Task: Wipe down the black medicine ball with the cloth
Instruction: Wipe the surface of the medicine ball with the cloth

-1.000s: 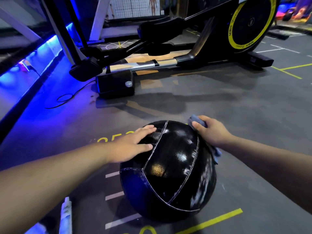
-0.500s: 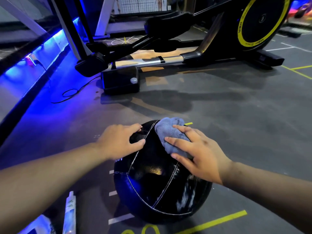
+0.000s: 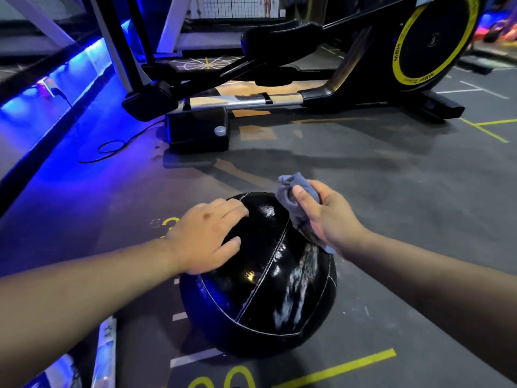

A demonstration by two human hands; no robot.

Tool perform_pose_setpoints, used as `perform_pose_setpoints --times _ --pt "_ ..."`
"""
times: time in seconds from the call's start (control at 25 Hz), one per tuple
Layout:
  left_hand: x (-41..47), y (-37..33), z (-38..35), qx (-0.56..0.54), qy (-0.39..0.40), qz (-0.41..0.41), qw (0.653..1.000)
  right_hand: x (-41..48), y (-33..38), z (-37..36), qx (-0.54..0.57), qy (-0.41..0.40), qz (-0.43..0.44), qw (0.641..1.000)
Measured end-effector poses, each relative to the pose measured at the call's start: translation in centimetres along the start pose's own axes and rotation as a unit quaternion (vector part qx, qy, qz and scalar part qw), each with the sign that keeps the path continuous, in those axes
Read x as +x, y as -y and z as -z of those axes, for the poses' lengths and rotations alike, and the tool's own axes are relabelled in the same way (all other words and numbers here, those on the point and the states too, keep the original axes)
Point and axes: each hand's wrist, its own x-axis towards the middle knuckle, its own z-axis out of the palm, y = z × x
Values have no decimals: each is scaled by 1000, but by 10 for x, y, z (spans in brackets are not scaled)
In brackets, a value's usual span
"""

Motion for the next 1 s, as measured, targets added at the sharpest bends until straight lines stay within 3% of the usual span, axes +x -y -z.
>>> perform_pose_setpoints --times 0.16,0.24,0.36,0.44,0.64,0.76,0.92,1.0 --pt "-10 23 3 -19 3 43 999 31 31 4 -18 -22 -133 991" --pt "-13 33 4 -19 9 66 998 45 47 2 -80 -10 -146 986" --pt "-19 45 2 0 13 93 996 53 56 -5 -182 -61 -70 979" --pt "-21 49 3 3 14 110 994 36 60 -16 -187 -104 -15 977" --pt "-16 45 7 -4 21 159 987 -11 31 -49 -159 -8 79 984" --pt "-13 35 8 -30 15 165 986 -24 21 -44 -80 -25 96 992" --pt "-8 22 8 -53 47 113 991 -34 8 -24 -184 -20 101 977" --pt "-7 15 6 -61 43 99 992 -33 -1 -16 -273 -31 120 954"
